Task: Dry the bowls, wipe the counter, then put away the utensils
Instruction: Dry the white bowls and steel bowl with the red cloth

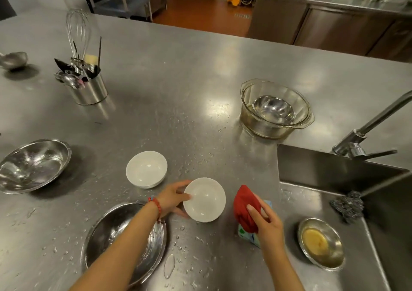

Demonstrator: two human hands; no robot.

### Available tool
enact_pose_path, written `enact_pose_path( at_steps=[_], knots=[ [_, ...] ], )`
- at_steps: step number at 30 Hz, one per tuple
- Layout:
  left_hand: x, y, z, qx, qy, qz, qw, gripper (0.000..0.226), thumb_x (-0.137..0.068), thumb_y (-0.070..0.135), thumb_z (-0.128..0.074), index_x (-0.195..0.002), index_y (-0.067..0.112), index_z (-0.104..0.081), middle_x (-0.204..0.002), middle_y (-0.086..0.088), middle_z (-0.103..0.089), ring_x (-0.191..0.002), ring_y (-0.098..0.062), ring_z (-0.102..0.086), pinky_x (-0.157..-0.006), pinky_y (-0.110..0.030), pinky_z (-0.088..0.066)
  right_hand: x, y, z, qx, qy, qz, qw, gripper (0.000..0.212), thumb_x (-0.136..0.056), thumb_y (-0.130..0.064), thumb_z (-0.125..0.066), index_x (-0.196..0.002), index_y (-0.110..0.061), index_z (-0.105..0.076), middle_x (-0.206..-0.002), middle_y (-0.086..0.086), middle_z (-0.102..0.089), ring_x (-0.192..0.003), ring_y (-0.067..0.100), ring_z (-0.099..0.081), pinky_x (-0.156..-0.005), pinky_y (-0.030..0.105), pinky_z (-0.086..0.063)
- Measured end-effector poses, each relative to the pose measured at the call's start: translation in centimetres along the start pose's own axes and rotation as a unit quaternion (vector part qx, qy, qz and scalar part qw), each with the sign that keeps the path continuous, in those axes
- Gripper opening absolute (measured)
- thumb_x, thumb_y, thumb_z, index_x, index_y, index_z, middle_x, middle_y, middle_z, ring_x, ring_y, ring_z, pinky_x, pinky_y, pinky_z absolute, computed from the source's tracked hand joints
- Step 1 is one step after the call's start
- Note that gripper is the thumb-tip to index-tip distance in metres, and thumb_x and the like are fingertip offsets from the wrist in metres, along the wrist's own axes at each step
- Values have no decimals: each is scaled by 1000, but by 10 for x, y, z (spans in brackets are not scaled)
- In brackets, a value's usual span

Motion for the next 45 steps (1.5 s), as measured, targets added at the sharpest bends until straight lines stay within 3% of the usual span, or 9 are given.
enact_pose_path(
  at_steps=[3, 10, 18, 24, 28, 32, 34, 40, 45],
  knots=[
    [5, 4, -8, 43, -12, -26, 999, 48, -86, -10, -48, -127, 15, -49, -110, -9, -58, -97, -32, -55, -49, -38, -59, 6, -12, -2, -23, -2, 23, 999, 37, -82, -4, -64, -112, -26, -61, -112, 14, -66, -99, 26, -63, -76, 24, -58],
    [25, 7, -38, 144, 18, -45, 988, 32, -85, -13, -42, -104, 10, -52, -107, -16, -53, -90, -33, -58, -55, -49, -57, 25, -52, -13, -35, -13, 88, 995, 38, -79, -4, -65, -108, -29, -62, -87, -14, -74, -86, 7, -70, -67, 16, -56],
    [49, 4, -57, 195, 38, -83, 977, 33, -90, 6, -44, -117, 23, -47, -105, -13, -57, -87, -33, -62, -48, -39, -57, 42, -69, -46, 68, -31, 139, 987, 41, -78, -11, -71, -105, -40, -59, -105, -7, -63, -92, 4, -65, -71, 10, -52],
    [64, 11, -57, 117, 83, -157, 977, 31, -93, 24, -44, -123, 29, -50, -125, -7, -58, -111, -28, -58, -87, -60, -49, 38, -58, -68, 248, -31, 133, 959, 44, -80, -20, -70, -121, -28, -57, -115, 0, -62, -96, 8, -55, -81, 11, -46],
    [72, 18, -59, 79, 117, -207, 968, 28, -95, 12, -39, -115, 26, -54, -124, -8, -57, -115, -21, -53, -102, -44, -41, 40, -56, -95, 401, -71, 171, 897, 42, -85, -19, -61, -126, -25, -53, -125, 7, -55, -110, 21, -52, -93, 27, -41],
    [72, 12, -52, 88, 154, -210, 962, 27, -95, 14, -39, -101, 34, -56, -105, 2, -62, -93, -4, -58, -77, -12, -50, 42, -48, -107, 549, -156, 148, 808, 40, -89, -24, -55, -127, -19, -49, -125, 11, -55, -112, 27, -52, -94, 34, -43],
    [72, 4, -51, 97, 153, -202, 963, 26, -96, 14, -37, -102, 31, -57, -101, 7, -62, -90, 0, -57, -60, -5, -49, 44, -48, -105, 527, -224, 131, 809, 38, -85, -25, -60, -122, -17, -55, -122, 7, -60, -111, 23, -54, -94, 33, -43],
    [77, -3, -57, 86, 132, -217, 963, 31, -97, 12, -32, -98, 32, -57, -104, 7, -61, -97, -1, -56, -83, -10, -45, 59, -50, -102, 420, -217, 168, 865, 38, -83, -18, -63, -120, -24, -58, -123, -2, -59, -104, 6, -50, -86, 6, -35],
    [84, 6, -52, 86, 151, -246, 954, 31, -96, 14, -35, -106, 33, -57, -110, 8, -62, -98, 4, -58, -86, -13, -45, 63, -59, -109, 641, -133, 226, 721, 41, -90, -23, -52, -130, -18, -43, -128, 8, -48, -115, 26, -48, -89, 37, -45]
  ],
)
Point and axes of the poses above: each hand's wrist, its own x-axis away from the middle knuckle, its own z-axis out of the back of the hand, y = z × x, the point moved 6 cm from there along -x, towards the middle knuckle
